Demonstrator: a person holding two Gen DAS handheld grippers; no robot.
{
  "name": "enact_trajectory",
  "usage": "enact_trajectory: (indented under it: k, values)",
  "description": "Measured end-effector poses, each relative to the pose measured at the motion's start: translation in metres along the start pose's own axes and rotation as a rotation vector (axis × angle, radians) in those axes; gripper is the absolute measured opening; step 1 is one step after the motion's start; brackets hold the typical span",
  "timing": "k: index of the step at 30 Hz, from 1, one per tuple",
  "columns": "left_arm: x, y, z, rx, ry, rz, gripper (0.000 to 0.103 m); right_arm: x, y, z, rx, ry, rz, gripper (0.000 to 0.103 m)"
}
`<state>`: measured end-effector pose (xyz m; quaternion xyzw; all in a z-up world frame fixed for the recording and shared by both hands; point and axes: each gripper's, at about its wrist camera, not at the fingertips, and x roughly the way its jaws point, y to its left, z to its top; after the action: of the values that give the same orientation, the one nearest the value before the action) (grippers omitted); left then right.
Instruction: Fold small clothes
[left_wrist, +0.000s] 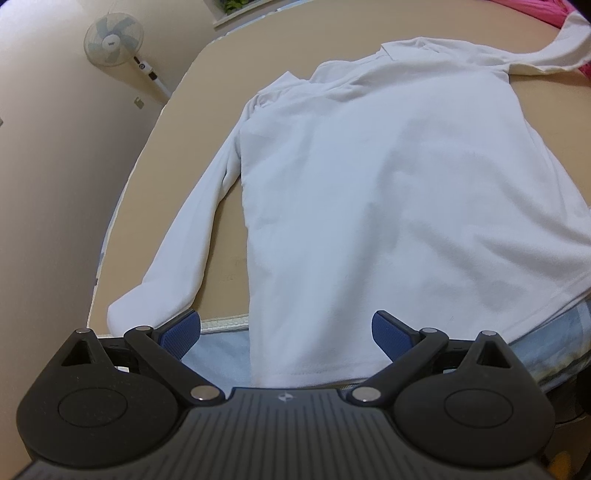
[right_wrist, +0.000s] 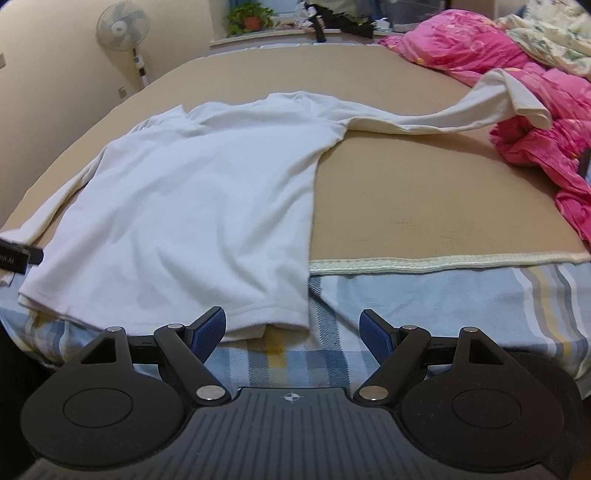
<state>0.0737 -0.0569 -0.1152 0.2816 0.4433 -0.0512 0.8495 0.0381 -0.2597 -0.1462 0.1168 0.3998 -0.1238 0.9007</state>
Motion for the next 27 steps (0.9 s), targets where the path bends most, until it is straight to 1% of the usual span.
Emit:
enact_trajectory:
  k: [3, 5, 7, 9, 11, 13, 18, 19, 20, 21, 23, 25, 27]
  values:
    - [0.006, 0.001, -0.006, 0.007, 0.005, 0.007, 0.101, 0.000, -0.013, -0.003, 0.071, -0.007, -0.001, 0.081]
    - [0.012, 0.004, -0.010, 0.002, 0.014, 0.005, 0.101, 0.002, -0.022, -0.004, 0.115, 0.004, -0.015, 0.081]
    - [0.019, 0.006, -0.015, -0.007, 0.034, 0.007, 0.101, 0.008, -0.029, -0.007, 0.156, 0.033, -0.031, 0.081]
    - [0.028, 0.011, -0.022, -0.033, 0.075, -0.011, 0.101, 0.016, -0.033, -0.008, 0.190, 0.070, -0.032, 0.081]
    - [0.037, 0.016, -0.028, -0.065, 0.112, -0.031, 0.101, 0.023, -0.032, -0.009, 0.198, 0.096, -0.034, 0.081]
    - [0.044, 0.019, -0.034, -0.081, 0.134, -0.034, 0.101, 0.032, -0.028, -0.009, 0.184, 0.122, -0.036, 0.081]
    - [0.052, 0.018, -0.044, -0.043, 0.139, -0.015, 0.101, 0.059, -0.017, -0.006, 0.161, 0.192, -0.028, 0.080]
    - [0.054, 0.018, -0.045, -0.035, 0.139, -0.010, 0.101, 0.061, -0.017, -0.003, 0.167, 0.175, -0.029, 0.080]
    - [0.054, 0.018, -0.045, -0.034, 0.140, -0.010, 0.101, 0.059, -0.018, 0.001, 0.181, 0.136, -0.033, 0.080]
    - [0.055, 0.018, -0.045, -0.036, 0.140, -0.013, 0.101, 0.056, -0.018, 0.008, 0.181, 0.079, -0.037, 0.080]
    - [0.055, 0.018, -0.046, -0.040, 0.140, -0.020, 0.101, 0.052, -0.019, 0.020, 0.163, 0.023, -0.037, 0.080]
    - [0.057, 0.018, -0.045, -0.042, 0.144, -0.024, 0.101, 0.053, -0.021, 0.031, 0.163, 0.014, -0.014, 0.080]
    - [0.060, 0.016, -0.044, -0.043, 0.147, -0.023, 0.101, 0.061, -0.023, 0.040, 0.174, 0.031, 0.006, 0.081]
